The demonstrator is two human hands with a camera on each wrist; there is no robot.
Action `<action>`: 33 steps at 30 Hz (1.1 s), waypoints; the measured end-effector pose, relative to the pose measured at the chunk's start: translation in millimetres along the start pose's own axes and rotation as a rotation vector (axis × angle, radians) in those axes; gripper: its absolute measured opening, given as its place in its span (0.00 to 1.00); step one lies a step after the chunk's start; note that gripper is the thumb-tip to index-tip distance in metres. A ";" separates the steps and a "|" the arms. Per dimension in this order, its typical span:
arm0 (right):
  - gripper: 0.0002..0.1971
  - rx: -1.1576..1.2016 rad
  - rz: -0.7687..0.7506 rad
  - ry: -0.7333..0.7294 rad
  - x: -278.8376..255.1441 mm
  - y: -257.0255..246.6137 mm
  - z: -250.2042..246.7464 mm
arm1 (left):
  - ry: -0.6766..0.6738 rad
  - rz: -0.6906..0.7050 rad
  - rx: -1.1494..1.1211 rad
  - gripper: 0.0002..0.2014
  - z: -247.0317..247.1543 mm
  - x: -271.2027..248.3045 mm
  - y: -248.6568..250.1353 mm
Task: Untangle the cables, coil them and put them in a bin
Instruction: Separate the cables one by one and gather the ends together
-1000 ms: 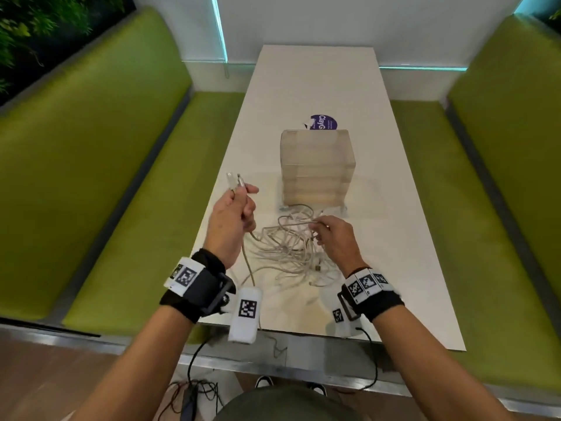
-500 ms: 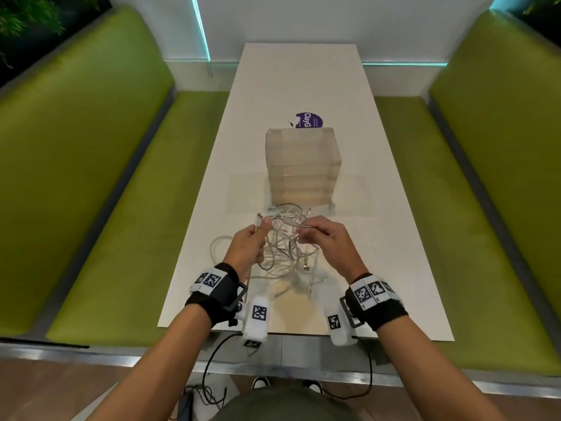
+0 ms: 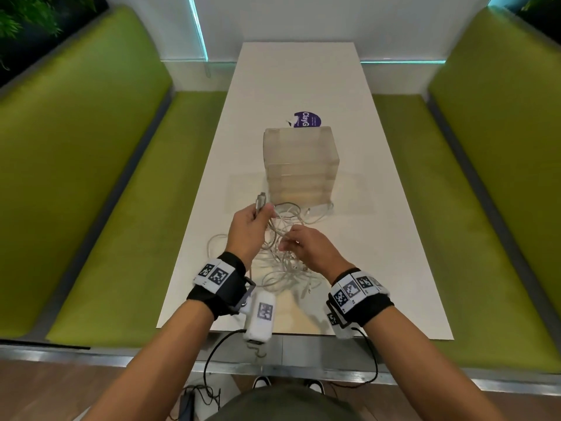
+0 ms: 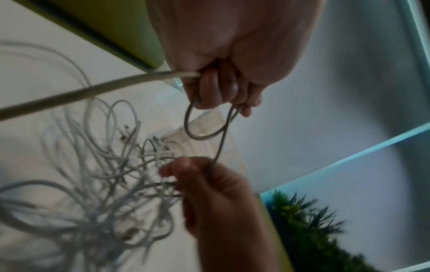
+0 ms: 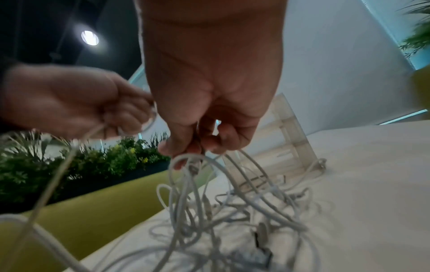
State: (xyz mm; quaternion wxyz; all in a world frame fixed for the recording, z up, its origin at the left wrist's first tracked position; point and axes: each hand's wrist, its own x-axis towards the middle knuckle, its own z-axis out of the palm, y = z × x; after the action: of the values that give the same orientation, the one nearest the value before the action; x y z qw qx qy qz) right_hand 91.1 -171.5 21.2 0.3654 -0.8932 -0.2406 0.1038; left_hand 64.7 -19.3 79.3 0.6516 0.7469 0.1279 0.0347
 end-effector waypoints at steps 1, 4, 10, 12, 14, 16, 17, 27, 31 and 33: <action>0.09 0.027 -0.016 0.022 2.0 3.0 1.2 | -0.037 -0.015 -0.117 0.14 -1.2 -1.7 6.1; 0.11 0.110 -0.007 0.106 10.5 9.3 -0.7 | -0.114 -0.032 -0.379 0.15 -9.9 -6.3 20.4; 0.11 -0.165 0.106 0.136 22.9 25.5 -5.7 | -0.123 0.006 -0.642 0.17 -33.1 -17.1 47.3; 0.10 -0.186 0.158 0.137 23.6 30.2 -6.1 | -0.115 0.055 -0.672 0.17 -42.4 -21.9 57.4; 0.09 -0.184 0.198 0.153 22.5 33.6 -7.8 | -0.090 0.108 -0.681 0.17 -52.3 -23.0 64.9; 0.10 -0.138 0.224 0.191 19.8 33.6 -11.1 | -0.039 0.114 -0.600 0.16 -59.7 -19.0 63.3; 0.11 -0.110 0.221 0.208 18.9 30.8 -12.5 | -0.008 0.092 -0.511 0.16 -61.5 -16.0 57.5; 0.09 -0.073 0.022 0.313 9.5 -5.9 -6.1 | -0.108 -0.196 0.057 0.20 -6.2 -10.9 -0.2; 0.08 -0.062 -0.003 0.348 3.9 -8.6 -2.7 | -0.197 -0.234 0.096 0.22 3.8 -10.2 3.4; 0.07 -0.069 0.001 0.325 3.2 -9.1 0.6 | -0.244 -0.220 0.180 0.20 6.3 -9.9 3.6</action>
State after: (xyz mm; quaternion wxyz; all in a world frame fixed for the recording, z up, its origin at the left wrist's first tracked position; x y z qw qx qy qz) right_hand 90.5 -163.8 27.1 0.3683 -0.9105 -0.1812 -0.0503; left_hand 57.0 -28.2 83.0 0.5926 0.7824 0.1314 -0.1395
